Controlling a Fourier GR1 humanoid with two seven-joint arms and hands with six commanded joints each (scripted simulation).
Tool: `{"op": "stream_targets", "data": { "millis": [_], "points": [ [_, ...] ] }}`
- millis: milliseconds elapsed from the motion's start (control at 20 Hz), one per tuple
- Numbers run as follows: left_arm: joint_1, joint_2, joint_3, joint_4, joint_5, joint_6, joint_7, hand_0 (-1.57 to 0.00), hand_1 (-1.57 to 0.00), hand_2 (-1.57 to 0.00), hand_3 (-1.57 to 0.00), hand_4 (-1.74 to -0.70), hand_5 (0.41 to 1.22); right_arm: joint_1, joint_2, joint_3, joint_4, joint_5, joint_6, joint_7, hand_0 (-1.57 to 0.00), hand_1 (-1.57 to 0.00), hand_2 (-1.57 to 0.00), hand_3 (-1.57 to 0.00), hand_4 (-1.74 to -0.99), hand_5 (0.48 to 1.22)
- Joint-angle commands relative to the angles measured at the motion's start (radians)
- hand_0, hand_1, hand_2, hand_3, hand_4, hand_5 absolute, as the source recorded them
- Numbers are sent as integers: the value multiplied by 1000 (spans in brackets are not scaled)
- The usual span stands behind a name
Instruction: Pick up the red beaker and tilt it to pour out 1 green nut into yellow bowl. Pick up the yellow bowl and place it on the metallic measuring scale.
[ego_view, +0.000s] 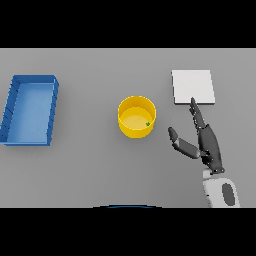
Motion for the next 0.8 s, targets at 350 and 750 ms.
{"op": "stream_targets", "data": {
  "millis": [350,750],
  "points": [
    [388,-9,135,-281,229,130,162,-1571,-1571,-1571,-1570,-1741,1221,15,-3,0,-3,-16,13,-25,1,1,1,1,-1141,673],
    [739,-66,135,-696,330,209,320,-1571,-1571,-1571,-1571,-1741,984,20,1,9,8,-3,10,-31,1,1,1,1,-1161,671]
  ]
}}
